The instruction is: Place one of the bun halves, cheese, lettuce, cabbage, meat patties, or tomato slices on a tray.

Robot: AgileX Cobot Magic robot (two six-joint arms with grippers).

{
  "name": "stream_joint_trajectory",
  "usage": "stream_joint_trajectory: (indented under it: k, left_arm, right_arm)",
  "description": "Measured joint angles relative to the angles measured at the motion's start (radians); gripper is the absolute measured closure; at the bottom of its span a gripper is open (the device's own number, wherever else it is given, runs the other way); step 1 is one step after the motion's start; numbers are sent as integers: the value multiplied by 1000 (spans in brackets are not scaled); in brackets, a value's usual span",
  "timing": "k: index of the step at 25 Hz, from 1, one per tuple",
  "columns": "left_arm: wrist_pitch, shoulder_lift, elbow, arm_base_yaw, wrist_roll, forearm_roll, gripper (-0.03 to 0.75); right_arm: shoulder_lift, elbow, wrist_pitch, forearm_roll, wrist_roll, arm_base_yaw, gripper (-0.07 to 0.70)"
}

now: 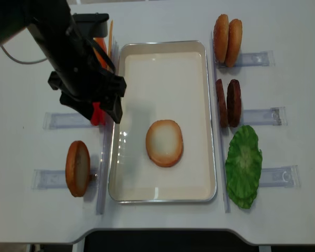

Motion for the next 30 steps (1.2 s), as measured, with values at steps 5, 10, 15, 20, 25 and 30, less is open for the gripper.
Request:
stream_joint_trajectory:
  k: [5,10,15,20,25,30]
  left_arm:
    - [0,-44,0,57,2,51,146]
    - [2,-119,0,189,43,73,146]
    - [7,-182,0,343,103,94,146]
    - [10,-213,0,493,173,103,146]
    - [16,-229,0,593,230,109,148]
    - [18,-253,0,633,256,109,178]
  right_arm:
    - [0,0,0,0,0,0,146]
    - [0,0,0,0,0,0,146]
    - [0,0,0,0,0,0,146]
    - [0,0,0,0,0,0,146]
    - [0,0,0,0,0,0,145]
    - [0,0,0,0,0,0,145]
